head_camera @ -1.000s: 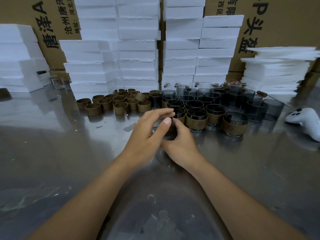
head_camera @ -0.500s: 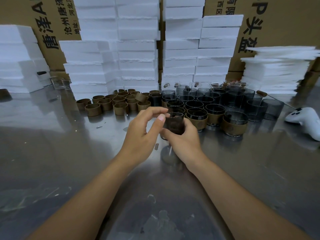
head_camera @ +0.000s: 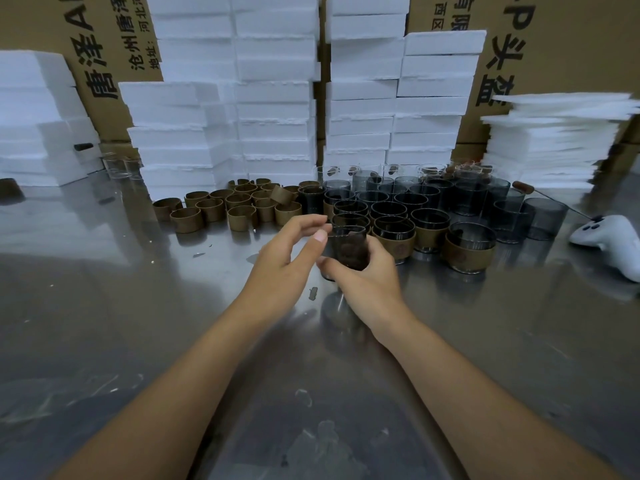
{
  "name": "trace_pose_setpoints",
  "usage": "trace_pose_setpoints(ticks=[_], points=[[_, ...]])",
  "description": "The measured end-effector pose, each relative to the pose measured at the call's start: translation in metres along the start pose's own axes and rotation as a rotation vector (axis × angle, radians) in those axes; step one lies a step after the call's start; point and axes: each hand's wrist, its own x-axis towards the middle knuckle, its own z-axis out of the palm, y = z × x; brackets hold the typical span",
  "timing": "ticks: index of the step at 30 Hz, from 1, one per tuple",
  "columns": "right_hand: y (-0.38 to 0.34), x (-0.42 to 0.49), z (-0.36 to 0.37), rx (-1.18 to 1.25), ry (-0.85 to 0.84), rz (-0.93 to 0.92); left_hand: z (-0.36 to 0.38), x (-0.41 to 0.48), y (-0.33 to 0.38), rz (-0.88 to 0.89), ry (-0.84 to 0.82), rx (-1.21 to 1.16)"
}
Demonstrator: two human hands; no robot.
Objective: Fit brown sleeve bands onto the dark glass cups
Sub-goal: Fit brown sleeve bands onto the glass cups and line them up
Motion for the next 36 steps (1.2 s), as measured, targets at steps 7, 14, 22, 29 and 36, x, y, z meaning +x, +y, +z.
trace_pose_setpoints(ticks=[7, 14, 22, 29, 36], points=[[-0.005, -0.003, 0.001, 0.015, -0.061, -0.034, 0.001, 0.002, 0.001, -0.147, -0.014, -0.137], [-0.003, -0.004, 0.004, -0.023, -0.152, -0.096, 0.002, 0.003, -0.001, -0.131, 0.015, -0.188], [-0.004, 0.002, 0.002, -0.016, -0.071, 0.111, -0.005, 0.008, -0.007, -0.136, 0.181, -0.169], [-0.016, 0.007, -0.009, 0.436, 0.033, 0.382, 0.001, 0.002, -0.003, -0.095, 0.05, -0.097], [-0.024, 0.002, -0.006, 0.57, -0.088, 0.472, 0.006, -0.001, -0.003, -0.084, 0.009, -0.144]])
